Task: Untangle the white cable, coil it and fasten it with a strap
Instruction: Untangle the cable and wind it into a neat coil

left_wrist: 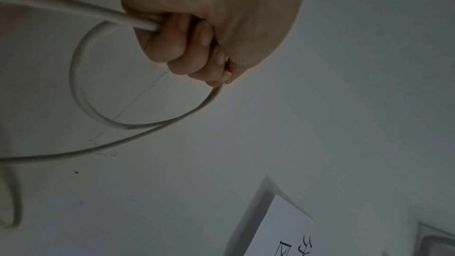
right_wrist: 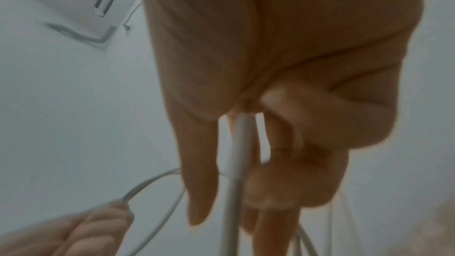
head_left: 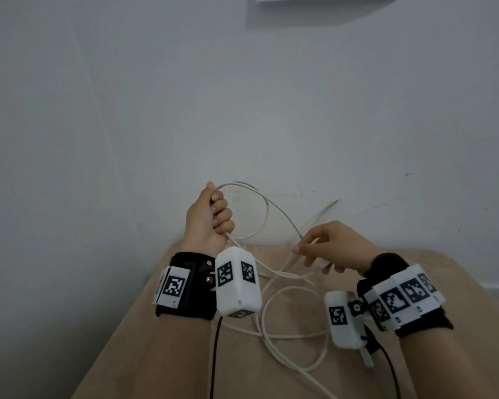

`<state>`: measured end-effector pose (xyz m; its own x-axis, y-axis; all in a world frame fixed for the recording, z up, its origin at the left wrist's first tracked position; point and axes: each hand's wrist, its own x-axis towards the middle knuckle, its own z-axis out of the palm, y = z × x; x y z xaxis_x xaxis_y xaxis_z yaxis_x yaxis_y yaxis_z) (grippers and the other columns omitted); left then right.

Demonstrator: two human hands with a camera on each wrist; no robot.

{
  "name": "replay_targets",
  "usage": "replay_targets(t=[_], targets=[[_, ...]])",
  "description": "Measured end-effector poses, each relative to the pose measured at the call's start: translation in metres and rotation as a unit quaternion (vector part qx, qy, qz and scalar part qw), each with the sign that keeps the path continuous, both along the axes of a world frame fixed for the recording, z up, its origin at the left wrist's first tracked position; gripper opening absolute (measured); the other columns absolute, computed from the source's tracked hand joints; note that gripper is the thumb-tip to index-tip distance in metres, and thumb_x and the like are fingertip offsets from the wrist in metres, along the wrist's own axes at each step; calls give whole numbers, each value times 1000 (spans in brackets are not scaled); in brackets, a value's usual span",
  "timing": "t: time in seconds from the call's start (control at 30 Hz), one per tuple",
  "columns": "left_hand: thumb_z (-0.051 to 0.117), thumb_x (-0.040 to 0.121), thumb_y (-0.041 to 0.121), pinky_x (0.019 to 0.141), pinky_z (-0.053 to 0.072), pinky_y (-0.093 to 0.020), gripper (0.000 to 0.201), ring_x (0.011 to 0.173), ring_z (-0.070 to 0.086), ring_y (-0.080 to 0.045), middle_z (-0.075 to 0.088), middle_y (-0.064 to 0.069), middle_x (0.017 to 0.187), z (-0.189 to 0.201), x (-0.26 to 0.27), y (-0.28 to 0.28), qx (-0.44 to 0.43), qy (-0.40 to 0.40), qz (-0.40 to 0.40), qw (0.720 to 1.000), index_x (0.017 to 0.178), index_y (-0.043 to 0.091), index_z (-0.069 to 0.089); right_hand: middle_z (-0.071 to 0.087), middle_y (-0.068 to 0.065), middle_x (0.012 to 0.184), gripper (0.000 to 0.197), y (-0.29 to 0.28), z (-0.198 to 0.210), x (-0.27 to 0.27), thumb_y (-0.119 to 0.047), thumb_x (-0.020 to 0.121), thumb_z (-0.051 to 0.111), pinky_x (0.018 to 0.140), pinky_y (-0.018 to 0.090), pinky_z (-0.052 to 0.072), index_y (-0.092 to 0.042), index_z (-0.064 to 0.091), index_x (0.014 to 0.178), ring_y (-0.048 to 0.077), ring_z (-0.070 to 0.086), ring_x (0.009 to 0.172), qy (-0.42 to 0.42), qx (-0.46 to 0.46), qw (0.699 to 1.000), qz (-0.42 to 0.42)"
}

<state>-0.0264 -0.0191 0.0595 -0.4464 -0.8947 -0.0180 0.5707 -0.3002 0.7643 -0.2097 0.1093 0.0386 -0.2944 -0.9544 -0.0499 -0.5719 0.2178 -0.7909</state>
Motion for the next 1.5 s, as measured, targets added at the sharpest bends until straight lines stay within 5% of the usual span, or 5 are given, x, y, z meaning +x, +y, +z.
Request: replay_targets(t=[0.33, 0.57, 0.83, 1.13, 1.5], targets=[[40, 100, 38, 27, 12, -16, 42, 27, 18, -3, 25, 9, 39, 1, -1, 1, -3, -7, -16, 1000, 63, 21, 34, 74, 13, 89, 20, -3, 6, 5, 4, 86, 59, 55, 20, 56, 1, 64, 105, 13, 68, 62, -413, -197, 889, 20], [39, 100, 38, 28, 12, -16, 42, 27, 19, -3, 25, 9, 40, 4, -8, 8, -4, 21, -56, 998, 63, 21, 34, 69, -5, 63, 17, -15, -9, 13, -22, 92, 59, 49, 16, 39, -19, 72, 82, 6, 49, 51, -143, -240, 958, -67], [38, 100, 38, 28, 11, -15, 45, 28, 19, -3, 25, 9, 41, 7, -10, 12, -24, -10, -103, 994, 60, 20, 33, 70, -1, 84, 25, -19, -10, 9, -17, 97, 51, 79, 23, 48, -16, 68, 79, 9, 63, 80, -186, -257, 948, -35], [37, 100, 39, 31, 8, -15, 45, 28, 18, -2, 24, 9, 41, 7, -11, 17, -55, -47, -129, 989, 60, 20, 31, 62, 8, 63, 24, -16, -5, 8, -12, 101, 41, 51, 29, 56, -4, 57, 84, 18, 63, 49, -343, -343, 868, -107], [36, 100, 40, 33, 11, -16, 51, 29, 20, -2, 25, 9, 43, 9, -21, 27, -79, 32, -161, 983, 54, 20, 40, 65, -8, 62, 17, -3, 25, 9, -8, 95, 53, 50, 17, 40, -15, 66, 87, 6, 46, 51, -193, -453, 865, -97]])
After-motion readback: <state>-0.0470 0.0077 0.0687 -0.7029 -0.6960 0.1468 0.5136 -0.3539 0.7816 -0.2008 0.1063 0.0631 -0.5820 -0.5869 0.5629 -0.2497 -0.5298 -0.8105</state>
